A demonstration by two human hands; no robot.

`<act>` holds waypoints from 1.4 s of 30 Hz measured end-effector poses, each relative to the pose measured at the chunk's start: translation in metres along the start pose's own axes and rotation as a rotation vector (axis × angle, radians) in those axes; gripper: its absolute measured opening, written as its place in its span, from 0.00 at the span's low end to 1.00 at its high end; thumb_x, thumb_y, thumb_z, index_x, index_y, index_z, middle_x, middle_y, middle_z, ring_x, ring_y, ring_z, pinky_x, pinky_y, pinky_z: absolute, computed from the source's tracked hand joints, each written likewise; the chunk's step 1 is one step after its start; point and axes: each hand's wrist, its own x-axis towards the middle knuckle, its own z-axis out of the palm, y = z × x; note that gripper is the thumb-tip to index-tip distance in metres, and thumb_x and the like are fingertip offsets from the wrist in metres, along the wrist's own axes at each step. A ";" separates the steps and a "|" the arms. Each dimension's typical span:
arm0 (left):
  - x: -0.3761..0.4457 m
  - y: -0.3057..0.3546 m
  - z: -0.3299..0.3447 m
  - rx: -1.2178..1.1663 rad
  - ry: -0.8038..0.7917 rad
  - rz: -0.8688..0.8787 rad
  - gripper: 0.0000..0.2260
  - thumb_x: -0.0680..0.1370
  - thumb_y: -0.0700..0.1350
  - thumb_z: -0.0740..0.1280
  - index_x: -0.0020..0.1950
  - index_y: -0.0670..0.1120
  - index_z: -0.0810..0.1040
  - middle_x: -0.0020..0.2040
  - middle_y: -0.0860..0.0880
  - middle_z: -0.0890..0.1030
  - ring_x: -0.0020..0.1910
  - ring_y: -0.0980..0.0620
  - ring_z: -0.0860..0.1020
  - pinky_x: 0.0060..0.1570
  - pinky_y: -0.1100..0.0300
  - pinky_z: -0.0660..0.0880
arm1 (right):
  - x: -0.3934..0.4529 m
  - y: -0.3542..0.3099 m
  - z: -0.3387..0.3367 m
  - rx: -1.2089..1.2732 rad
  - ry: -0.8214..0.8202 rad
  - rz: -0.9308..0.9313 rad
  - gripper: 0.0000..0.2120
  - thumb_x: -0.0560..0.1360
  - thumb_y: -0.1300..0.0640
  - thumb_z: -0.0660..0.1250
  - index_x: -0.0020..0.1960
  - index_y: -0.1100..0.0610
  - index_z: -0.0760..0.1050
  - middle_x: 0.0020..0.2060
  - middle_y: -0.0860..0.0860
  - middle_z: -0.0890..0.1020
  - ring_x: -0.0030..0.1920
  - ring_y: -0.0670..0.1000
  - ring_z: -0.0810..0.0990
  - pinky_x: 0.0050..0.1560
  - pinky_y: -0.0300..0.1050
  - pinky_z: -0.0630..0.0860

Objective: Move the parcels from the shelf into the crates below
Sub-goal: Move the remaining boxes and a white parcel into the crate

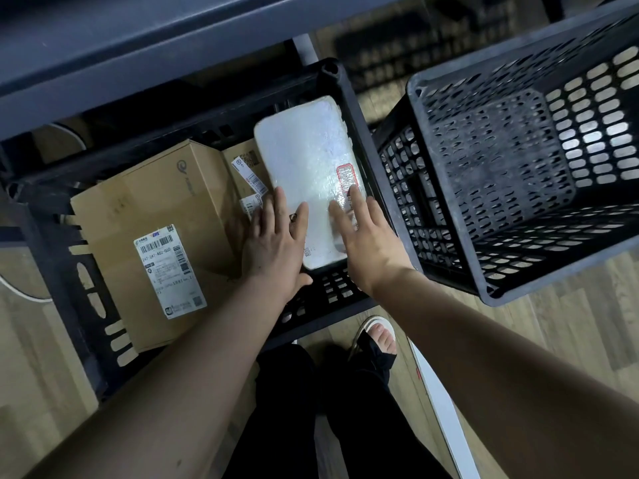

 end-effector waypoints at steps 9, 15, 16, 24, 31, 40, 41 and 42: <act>0.021 0.018 0.018 -0.027 0.239 -0.094 0.52 0.67 0.57 0.75 0.75 0.34 0.46 0.74 0.29 0.47 0.75 0.34 0.50 0.72 0.46 0.50 | 0.017 0.001 0.009 -0.177 0.109 -0.056 0.39 0.77 0.71 0.54 0.77 0.56 0.33 0.74 0.63 0.32 0.75 0.61 0.34 0.76 0.52 0.44; 0.004 0.016 0.024 -0.093 0.181 -0.043 0.46 0.76 0.56 0.66 0.75 0.36 0.36 0.75 0.33 0.38 0.75 0.37 0.40 0.73 0.48 0.42 | -0.001 0.005 0.013 -0.178 0.087 -0.106 0.39 0.76 0.74 0.51 0.75 0.57 0.29 0.73 0.63 0.31 0.75 0.60 0.32 0.76 0.48 0.47; -0.001 0.019 0.025 -0.093 0.189 -0.044 0.46 0.76 0.56 0.65 0.75 0.37 0.36 0.75 0.33 0.38 0.75 0.37 0.40 0.73 0.48 0.43 | -0.006 0.006 0.013 -0.177 0.072 -0.102 0.39 0.76 0.73 0.51 0.75 0.57 0.29 0.73 0.63 0.31 0.74 0.60 0.32 0.76 0.47 0.48; -0.025 0.031 0.038 -0.058 0.264 0.022 0.49 0.58 0.63 0.76 0.70 0.36 0.68 0.69 0.32 0.67 0.68 0.36 0.69 0.67 0.47 0.65 | -0.033 0.020 0.012 -0.082 -0.075 -0.082 0.45 0.73 0.71 0.60 0.77 0.51 0.33 0.74 0.55 0.31 0.75 0.55 0.33 0.74 0.44 0.50; -0.024 0.013 0.048 -0.119 0.272 0.150 0.38 0.70 0.66 0.61 0.68 0.39 0.71 0.68 0.34 0.69 0.65 0.35 0.70 0.65 0.42 0.66 | -0.021 0.022 0.011 -0.041 -0.025 -0.153 0.35 0.77 0.58 0.59 0.78 0.52 0.44 0.76 0.53 0.36 0.76 0.53 0.37 0.73 0.49 0.60; 0.015 -0.014 0.010 -0.104 0.262 0.068 0.56 0.65 0.75 0.59 0.77 0.41 0.38 0.76 0.40 0.36 0.76 0.43 0.38 0.70 0.51 0.35 | 0.009 0.019 -0.009 -0.257 0.067 -0.202 0.41 0.78 0.47 0.56 0.75 0.62 0.32 0.74 0.60 0.32 0.76 0.57 0.34 0.75 0.48 0.38; 0.020 -0.016 0.008 -0.101 0.259 0.064 0.57 0.65 0.76 0.58 0.76 0.40 0.37 0.76 0.40 0.36 0.76 0.44 0.37 0.71 0.51 0.34 | 0.013 0.020 -0.010 -0.264 0.088 -0.187 0.41 0.79 0.46 0.55 0.75 0.63 0.32 0.75 0.60 0.33 0.76 0.57 0.34 0.75 0.48 0.38; 0.024 -0.018 0.006 -0.094 0.247 0.071 0.57 0.65 0.76 0.57 0.76 0.40 0.38 0.76 0.40 0.36 0.75 0.44 0.36 0.71 0.52 0.34 | 0.017 0.022 -0.011 -0.270 0.095 -0.177 0.40 0.79 0.46 0.54 0.76 0.63 0.33 0.75 0.60 0.34 0.76 0.57 0.35 0.76 0.49 0.39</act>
